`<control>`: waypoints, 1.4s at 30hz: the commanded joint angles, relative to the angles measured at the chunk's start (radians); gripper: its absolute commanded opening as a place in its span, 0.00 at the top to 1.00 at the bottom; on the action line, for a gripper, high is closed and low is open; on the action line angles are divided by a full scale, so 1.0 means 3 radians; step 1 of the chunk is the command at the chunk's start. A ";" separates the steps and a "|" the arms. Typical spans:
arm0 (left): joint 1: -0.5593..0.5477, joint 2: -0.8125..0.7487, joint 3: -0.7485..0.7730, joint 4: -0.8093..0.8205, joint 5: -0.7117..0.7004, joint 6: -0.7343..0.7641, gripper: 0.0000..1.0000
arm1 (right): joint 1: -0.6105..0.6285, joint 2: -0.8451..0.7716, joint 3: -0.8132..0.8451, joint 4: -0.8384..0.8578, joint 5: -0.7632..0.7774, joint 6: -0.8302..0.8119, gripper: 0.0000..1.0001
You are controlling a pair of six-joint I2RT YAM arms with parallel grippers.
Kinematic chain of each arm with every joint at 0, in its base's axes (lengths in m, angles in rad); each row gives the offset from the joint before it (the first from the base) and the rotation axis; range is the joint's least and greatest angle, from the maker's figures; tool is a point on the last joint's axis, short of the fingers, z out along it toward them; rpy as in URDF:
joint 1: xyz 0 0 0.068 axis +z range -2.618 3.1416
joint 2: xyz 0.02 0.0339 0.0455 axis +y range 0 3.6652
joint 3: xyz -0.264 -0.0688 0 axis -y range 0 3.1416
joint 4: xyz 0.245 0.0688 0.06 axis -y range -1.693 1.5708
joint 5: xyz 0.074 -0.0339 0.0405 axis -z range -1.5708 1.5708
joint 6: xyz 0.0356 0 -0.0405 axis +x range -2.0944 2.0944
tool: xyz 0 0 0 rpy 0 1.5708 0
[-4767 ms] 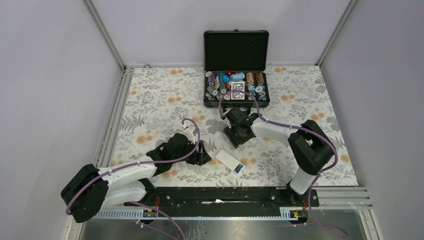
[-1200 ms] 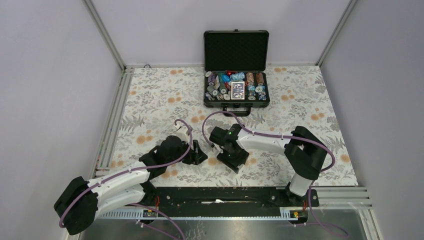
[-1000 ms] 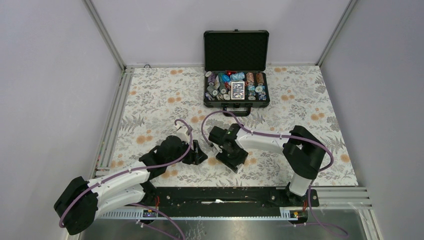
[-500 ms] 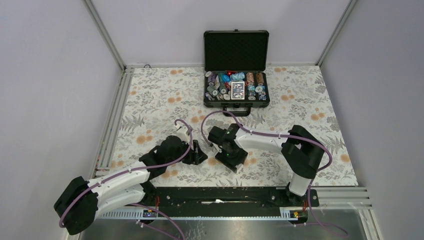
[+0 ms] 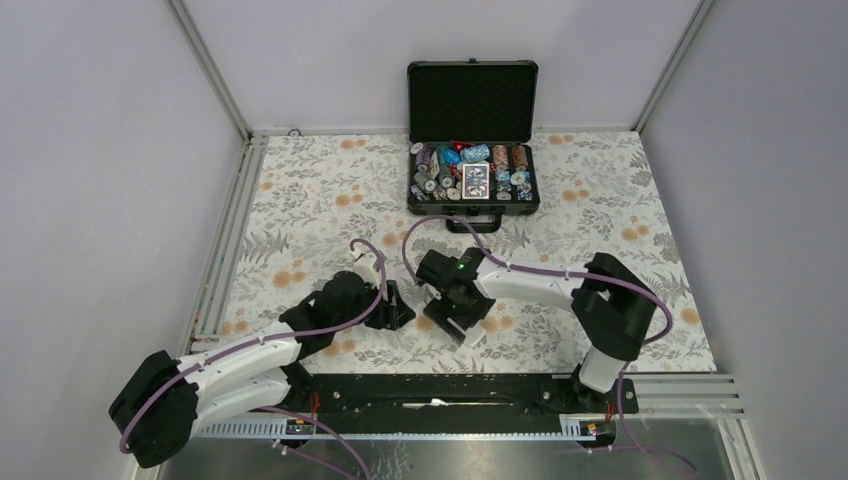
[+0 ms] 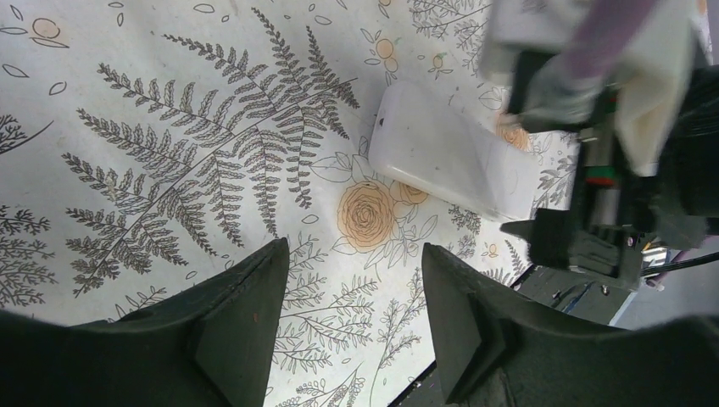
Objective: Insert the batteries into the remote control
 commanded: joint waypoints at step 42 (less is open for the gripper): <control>-0.0237 0.2052 0.0887 0.0871 0.0499 -0.0060 0.42 | 0.0020 -0.2331 -0.1919 0.1181 0.0701 0.2535 0.32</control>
